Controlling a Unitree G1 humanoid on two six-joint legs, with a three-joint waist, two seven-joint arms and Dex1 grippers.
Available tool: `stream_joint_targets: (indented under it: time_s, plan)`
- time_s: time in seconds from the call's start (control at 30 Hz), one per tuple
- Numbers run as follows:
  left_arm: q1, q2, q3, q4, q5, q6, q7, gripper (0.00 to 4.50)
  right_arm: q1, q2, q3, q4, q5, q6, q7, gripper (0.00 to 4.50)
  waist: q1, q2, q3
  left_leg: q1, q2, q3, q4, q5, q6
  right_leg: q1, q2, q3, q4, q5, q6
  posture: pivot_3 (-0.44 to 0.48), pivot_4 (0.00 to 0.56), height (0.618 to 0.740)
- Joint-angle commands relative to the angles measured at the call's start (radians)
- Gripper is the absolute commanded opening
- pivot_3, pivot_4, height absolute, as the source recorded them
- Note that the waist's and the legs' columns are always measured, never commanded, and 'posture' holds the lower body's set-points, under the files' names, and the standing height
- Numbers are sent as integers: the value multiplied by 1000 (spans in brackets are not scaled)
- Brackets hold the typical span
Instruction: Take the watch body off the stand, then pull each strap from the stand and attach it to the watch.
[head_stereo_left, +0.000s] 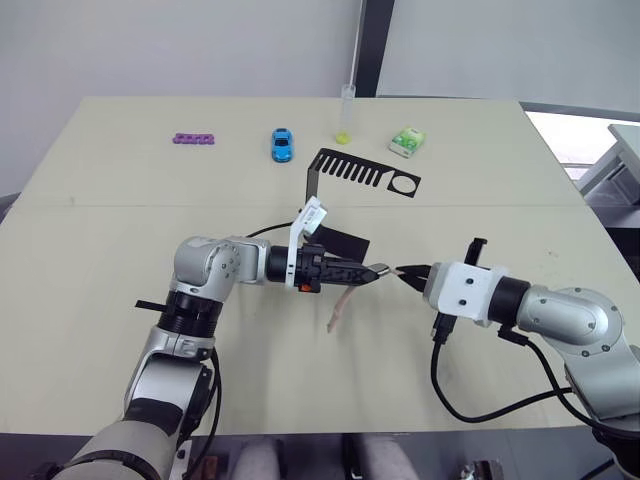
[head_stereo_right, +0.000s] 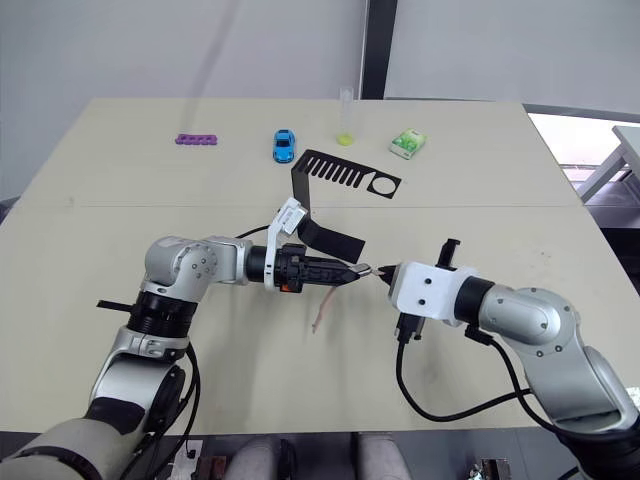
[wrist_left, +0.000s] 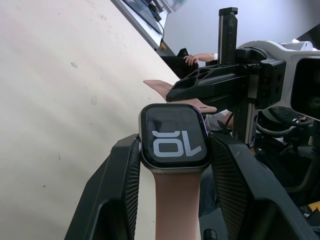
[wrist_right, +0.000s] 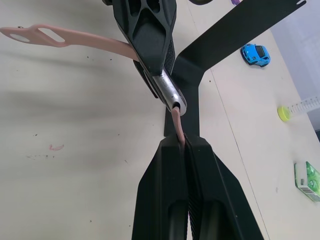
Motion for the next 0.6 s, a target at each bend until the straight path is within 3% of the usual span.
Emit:
stream_joint_targets:
  time_s: [0.03, 0.6]
  plan:
    - [-15, -13, 3, -31, -32, -3, -4, 1604, -23, 8, 2, -33, -3, -6, -11, 0, 0, 0, 0, 0, 0, 0, 0, 0, 0, 0, 0, 0, 0, 0, 0, 0, 150, 740]
    - [-21, -26, 12, -34, -37, 2, 18, 1604, -46, 20, 20, -13, -13, 3, -10, 0, 0, 0, 0, 0, 0, 0, 0, 0, 0, 0, 0, 0, 0, 0, 0, 0, 150, 740]
